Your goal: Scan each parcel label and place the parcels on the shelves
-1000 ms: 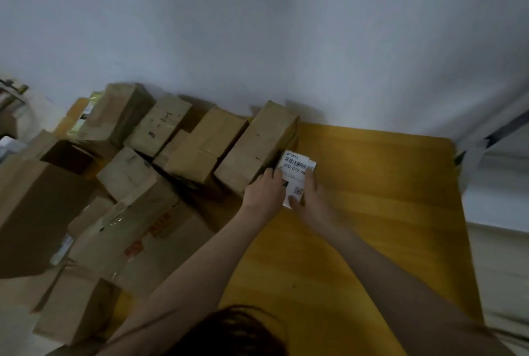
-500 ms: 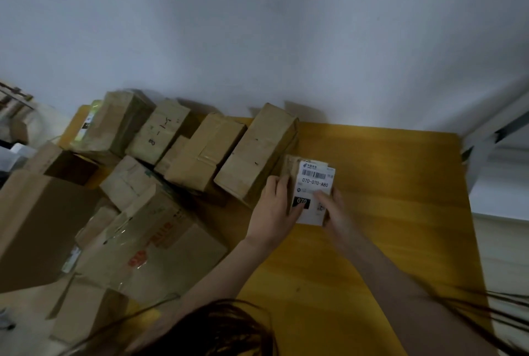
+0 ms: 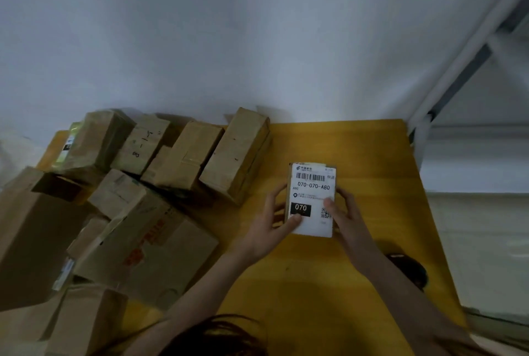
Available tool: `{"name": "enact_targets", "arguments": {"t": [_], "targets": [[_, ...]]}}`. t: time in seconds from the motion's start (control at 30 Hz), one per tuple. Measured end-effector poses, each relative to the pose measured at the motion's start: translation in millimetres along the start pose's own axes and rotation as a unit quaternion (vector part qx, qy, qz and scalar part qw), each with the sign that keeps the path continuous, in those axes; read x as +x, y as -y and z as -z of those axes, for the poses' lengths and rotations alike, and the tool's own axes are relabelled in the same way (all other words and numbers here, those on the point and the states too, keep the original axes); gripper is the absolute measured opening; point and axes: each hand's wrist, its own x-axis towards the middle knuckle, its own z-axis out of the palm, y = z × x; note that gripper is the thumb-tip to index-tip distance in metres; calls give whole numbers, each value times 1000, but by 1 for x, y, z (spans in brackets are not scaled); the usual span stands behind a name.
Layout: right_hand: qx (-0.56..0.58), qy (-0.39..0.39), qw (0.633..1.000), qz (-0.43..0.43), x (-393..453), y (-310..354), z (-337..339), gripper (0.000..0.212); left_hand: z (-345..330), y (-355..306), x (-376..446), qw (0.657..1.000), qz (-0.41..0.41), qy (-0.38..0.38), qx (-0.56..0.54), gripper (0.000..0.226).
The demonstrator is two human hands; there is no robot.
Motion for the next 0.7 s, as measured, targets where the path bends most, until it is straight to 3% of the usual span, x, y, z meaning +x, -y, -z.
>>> {"name": "enact_targets", "arguments": {"t": [0.13,0.2,0.23,0.3,0.37,0.43,0.5,0.57,0.7], "targets": [[-72,13,997,3,-17,-3,10,49,-13,7,-15,999,13,3,-49,66],[-123,-27,992,24,-25,-11,22,39,-18,12,-23,998,12,-2,-54,65],[-166,-96,980,55,-30,-17,33,33,-21,14,-28,998,11,1,-54,65],[-285,-294,905,113,-43,-34,62,33,-26,16,-38,998,6,8,-57,64],[-356,-405,840,64,-59,-54,95,51,-31,19,-49,998,6,1,-65,65],[-360,-369,855,-51,-71,-75,119,67,-36,21,-61,998,3,-3,-66,70],[-336,-261,898,-109,-78,-91,132,60,-41,23,-74,998,0,0,-61,74],[-324,-203,917,-111,-80,-94,137,47,-45,24,-86,999,-5,-4,-53,73],[-285,-198,932,-106,-80,-88,138,39,-56,23,-108,999,-14,-17,-43,68]]}}
